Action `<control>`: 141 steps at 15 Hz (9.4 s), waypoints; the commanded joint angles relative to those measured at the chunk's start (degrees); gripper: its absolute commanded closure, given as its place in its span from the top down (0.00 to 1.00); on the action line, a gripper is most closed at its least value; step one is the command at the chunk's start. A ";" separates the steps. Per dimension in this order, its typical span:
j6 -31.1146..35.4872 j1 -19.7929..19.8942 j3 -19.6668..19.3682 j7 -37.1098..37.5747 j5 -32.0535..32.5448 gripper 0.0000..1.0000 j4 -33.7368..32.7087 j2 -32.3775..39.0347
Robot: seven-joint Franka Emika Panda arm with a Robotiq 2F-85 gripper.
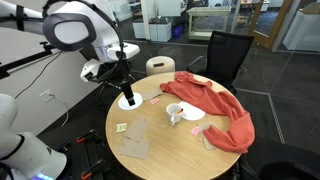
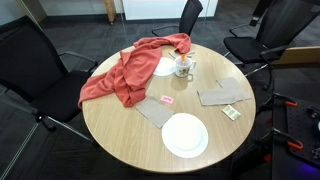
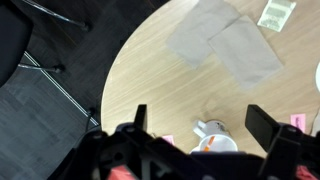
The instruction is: Take the marker from the white cup and put it on the table
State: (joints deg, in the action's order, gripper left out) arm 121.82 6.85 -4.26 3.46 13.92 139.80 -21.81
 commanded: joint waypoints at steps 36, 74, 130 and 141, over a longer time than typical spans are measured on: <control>35.02 -8.99 -5.46 43.76 -0.37 0.95 -23.00 46.13; 35.24 -13.83 -10.71 43.12 -9.98 0.22 -35.33 61.76; 18.07 -16.14 5.34 9.13 -10.37 0.03 -24.17 49.83; 18.82 -16.63 5.13 11.79 -11.85 0.03 -23.90 52.82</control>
State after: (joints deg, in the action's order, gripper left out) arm 141.72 -9.97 0.77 14.65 3.28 116.66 30.77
